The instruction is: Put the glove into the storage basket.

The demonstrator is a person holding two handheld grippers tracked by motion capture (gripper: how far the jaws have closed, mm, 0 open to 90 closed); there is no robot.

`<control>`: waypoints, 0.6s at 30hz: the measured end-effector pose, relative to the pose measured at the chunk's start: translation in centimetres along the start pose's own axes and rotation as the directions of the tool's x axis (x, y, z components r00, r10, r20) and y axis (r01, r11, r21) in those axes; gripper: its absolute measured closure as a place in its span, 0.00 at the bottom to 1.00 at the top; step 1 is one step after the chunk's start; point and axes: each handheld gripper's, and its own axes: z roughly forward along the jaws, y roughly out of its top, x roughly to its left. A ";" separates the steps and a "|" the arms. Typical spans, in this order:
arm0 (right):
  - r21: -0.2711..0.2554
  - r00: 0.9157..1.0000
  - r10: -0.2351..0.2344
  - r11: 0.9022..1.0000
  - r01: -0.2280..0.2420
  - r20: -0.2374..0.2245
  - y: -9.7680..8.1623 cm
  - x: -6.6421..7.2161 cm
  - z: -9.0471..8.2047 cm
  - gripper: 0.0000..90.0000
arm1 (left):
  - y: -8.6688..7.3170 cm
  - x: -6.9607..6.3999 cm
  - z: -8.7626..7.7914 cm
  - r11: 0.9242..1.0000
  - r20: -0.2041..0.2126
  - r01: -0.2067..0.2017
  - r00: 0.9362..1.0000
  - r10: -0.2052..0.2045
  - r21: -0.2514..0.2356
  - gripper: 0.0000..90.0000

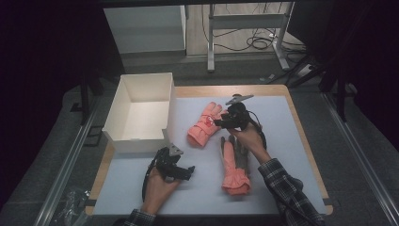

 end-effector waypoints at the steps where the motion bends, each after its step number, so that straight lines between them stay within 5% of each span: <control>1: 0.005 1.000 0.002 1.000 -0.002 0.000 0.2 0.0 0.4 0.55 | 0.0 0.0 0.0 1.000 0.000 0.002 1.000 -0.002 -0.001 0.00; 12: 0.079 0.999 0.038 0.996 -0.039 0.009 1.0 -0.8 5.0 0.49 | 0.0 0.0 0.0 1.000 0.001 0.003 1.000 -0.003 -0.002 0.00; 16: 0.127 1.000 -0.005 0.992 0.003 0.016 1.0 -0.6 5.9 0.65 | 0.0 0.0 0.0 1.000 0.001 0.004 1.000 -0.004 -0.002 0.00; 18: 0.133 1.000 0.016 0.991 -0.017 0.007 1.0 -0.6 6.2 0.73 | 0.0 0.0 0.0 1.000 0.001 0.004 1.000 -0.004 -0.003 0.00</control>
